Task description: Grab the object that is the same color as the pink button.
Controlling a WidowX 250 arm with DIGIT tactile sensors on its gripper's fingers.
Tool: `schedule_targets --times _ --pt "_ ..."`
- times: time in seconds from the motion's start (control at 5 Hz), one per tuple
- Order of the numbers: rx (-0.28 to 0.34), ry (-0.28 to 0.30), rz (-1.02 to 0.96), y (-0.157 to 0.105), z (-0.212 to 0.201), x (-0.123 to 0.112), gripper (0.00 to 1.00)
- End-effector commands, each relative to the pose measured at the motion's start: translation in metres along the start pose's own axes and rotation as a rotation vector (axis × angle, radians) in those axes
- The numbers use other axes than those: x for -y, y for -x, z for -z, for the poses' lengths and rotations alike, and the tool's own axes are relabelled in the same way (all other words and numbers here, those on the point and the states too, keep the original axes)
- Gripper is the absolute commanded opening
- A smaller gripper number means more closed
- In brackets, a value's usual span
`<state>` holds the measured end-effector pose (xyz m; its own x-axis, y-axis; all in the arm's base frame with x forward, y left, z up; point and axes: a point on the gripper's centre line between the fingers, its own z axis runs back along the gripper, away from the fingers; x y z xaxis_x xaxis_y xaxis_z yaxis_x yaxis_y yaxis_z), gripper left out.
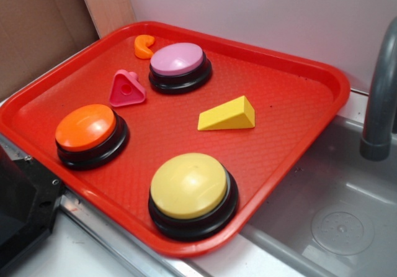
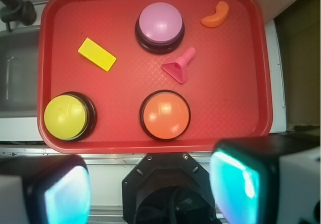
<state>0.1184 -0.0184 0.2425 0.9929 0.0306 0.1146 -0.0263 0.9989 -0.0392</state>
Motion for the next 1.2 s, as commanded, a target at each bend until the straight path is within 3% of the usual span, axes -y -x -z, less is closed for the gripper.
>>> schedule_targets --times 0.0,0.2,0.4,0.6,1.0 --pt "0.0 0.0 0.0 0.0 0.0 0.0 1.0" --pt "0.049 -0.057 0.101 -0.008 0.016 -0.012 1.0" --pt "0.002 -0.023 0.154 -0.021 0.047 -0.03 1.0" --pt "0.017 -0.098 0.231 -0.048 0.087 -0.056 1.0" --pt "-0.037 -0.185 0.235 -0.077 0.143 -0.07 1.0"
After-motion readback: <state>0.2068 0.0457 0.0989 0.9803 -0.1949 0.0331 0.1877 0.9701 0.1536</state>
